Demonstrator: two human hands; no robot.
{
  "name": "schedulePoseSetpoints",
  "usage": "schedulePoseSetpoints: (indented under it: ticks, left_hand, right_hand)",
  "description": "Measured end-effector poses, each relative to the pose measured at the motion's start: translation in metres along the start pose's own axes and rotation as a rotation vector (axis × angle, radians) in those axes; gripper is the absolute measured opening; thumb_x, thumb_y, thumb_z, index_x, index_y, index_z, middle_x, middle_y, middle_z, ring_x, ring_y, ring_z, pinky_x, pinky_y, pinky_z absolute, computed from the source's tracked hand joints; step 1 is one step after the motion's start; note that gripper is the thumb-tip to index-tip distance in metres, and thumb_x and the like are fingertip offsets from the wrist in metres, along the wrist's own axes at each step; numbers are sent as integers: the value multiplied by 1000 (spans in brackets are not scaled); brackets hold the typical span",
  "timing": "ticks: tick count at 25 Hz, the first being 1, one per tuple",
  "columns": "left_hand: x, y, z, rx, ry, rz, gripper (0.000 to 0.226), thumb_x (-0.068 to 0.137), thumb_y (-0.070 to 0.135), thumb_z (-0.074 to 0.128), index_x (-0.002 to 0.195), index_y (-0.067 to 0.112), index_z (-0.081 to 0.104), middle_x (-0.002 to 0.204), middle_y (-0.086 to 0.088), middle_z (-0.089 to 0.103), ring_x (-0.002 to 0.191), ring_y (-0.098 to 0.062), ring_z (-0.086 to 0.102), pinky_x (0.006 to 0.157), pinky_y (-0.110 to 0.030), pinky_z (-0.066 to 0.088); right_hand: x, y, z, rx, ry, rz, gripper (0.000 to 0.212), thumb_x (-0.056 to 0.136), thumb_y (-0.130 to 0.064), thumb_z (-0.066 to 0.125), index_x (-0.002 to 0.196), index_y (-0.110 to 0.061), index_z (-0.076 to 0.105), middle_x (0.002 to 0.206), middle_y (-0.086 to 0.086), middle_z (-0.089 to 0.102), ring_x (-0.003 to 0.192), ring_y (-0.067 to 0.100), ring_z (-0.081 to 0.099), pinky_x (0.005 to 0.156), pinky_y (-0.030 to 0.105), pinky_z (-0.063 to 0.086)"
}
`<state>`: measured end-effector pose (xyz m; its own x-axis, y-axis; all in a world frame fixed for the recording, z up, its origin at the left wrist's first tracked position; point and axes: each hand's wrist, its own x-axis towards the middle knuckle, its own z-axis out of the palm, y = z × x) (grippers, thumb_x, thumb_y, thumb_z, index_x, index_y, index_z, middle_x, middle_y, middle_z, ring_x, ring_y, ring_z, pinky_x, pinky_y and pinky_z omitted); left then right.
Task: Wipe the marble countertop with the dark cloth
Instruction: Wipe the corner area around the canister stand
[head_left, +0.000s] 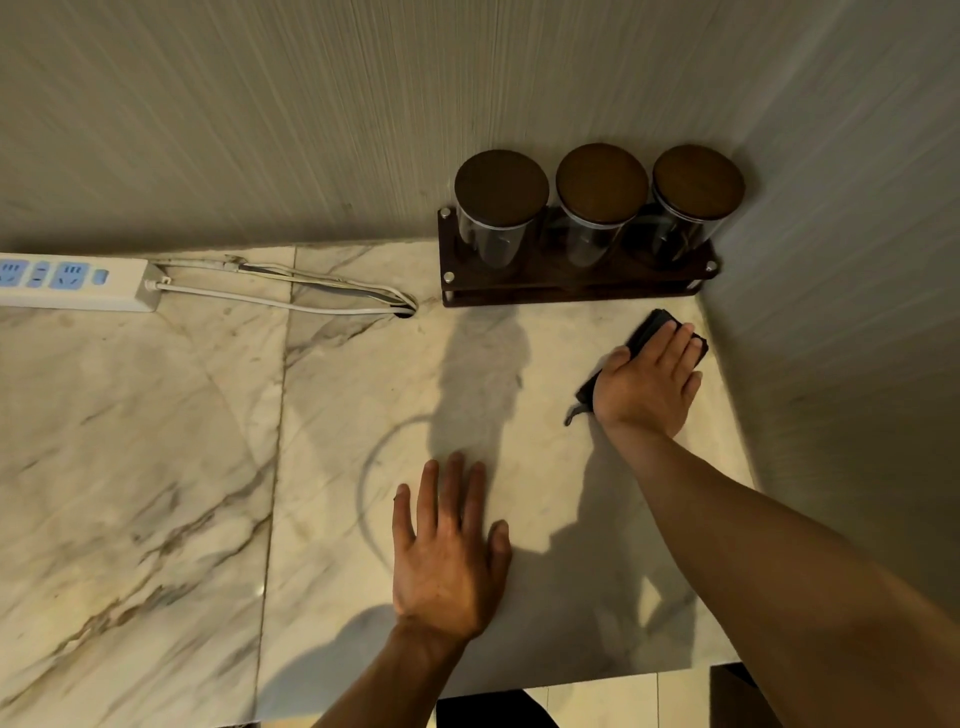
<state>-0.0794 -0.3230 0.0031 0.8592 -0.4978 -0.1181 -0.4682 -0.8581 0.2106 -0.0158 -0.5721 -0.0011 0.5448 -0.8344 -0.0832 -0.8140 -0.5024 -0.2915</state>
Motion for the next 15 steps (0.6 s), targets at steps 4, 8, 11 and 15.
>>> schedulePoseSetpoints:
  ticks: [4, 8, 11, 15]
  left_hand:
    - [0, 0, 2, 1, 0, -10, 59, 89, 45, 43, 141, 16, 43, 149, -9, 41, 141, -29, 24, 113, -54, 16]
    - [1, 1, 3, 4, -4, -17, 60, 88, 45, 42, 140, 15, 44, 149, -8, 41, 140, -26, 21, 112, -52, 12]
    - [1, 0, 3, 9, 3, -7, 60, 89, 45, 41, 140, 13, 45, 149, -10, 40, 140, -29, 26, 112, -53, 14]
    - [-1, 1, 3, 18, 12, -3, 59, 90, 44, 38, 140, 12, 44, 149, -11, 41, 139, -31, 28, 112, -53, 16]
  right_hand:
    - [-12, 10, -2, 2, 36, 51, 62, 97, -29, 25, 151, -3, 6, 160, 16, 3, 147, 29, -1, 118, 45, 4]
    - [-29, 25, -7, 26, 59, 74, 62, 98, -27, 29, 151, -3, 7, 160, 16, 5, 146, 29, 1, 118, 44, 4]
    - [-45, 37, -8, 27, 69, 93, 62, 97, -26, 29, 151, -4, 8, 160, 16, 6, 147, 29, 1, 118, 43, 4]
    - [-68, 53, -10, 10, 71, 129, 61, 97, -26, 30, 151, -6, 8, 160, 13, 6, 147, 26, 0, 118, 42, 5]
